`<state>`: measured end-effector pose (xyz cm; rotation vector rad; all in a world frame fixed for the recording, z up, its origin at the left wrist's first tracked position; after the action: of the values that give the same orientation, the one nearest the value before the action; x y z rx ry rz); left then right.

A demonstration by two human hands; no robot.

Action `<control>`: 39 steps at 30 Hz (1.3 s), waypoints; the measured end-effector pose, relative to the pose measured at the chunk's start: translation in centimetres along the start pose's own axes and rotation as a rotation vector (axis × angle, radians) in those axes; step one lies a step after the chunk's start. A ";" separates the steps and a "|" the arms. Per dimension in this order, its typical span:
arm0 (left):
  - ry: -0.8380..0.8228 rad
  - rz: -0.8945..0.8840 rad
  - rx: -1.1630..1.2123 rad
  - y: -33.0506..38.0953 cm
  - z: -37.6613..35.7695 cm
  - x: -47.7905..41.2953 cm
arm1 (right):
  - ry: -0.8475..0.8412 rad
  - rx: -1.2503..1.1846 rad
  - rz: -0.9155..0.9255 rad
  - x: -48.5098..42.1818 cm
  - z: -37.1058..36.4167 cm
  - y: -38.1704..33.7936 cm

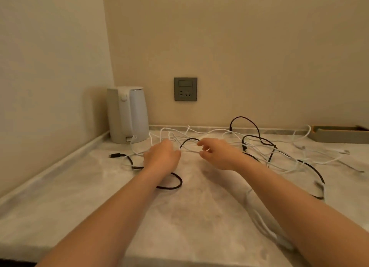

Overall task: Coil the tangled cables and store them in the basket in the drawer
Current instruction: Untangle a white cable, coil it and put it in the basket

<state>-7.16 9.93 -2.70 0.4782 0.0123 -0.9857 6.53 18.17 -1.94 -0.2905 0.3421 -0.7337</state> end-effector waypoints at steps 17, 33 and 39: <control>0.047 -0.504 0.483 4.8 -0.4 -5.0 | 0.452 -0.551 0.209 -5.7 0.6 2.1; -0.110 -0.539 0.782 3.3 0.6 -4.3 | 0.709 -0.792 0.148 -2.7 4.5 2.0; -0.502 -0.319 1.365 3.6 1.3 -3.3 | 0.349 -1.273 -0.064 -3.4 1.5 0.9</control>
<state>-6.37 13.73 0.56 1.4776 -1.1248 -1.3142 5.35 21.41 -0.24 -1.3829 1.1244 -0.5397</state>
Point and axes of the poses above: each hand's wrist, its own x-axis away from the middle knuckle, its own z-axis out of the back of the hand, y = z × x, the point moved 2 cm from there along -x, towards the middle knuckle, and after that the axes turned 1 degree about y, right-handed, at the moved point
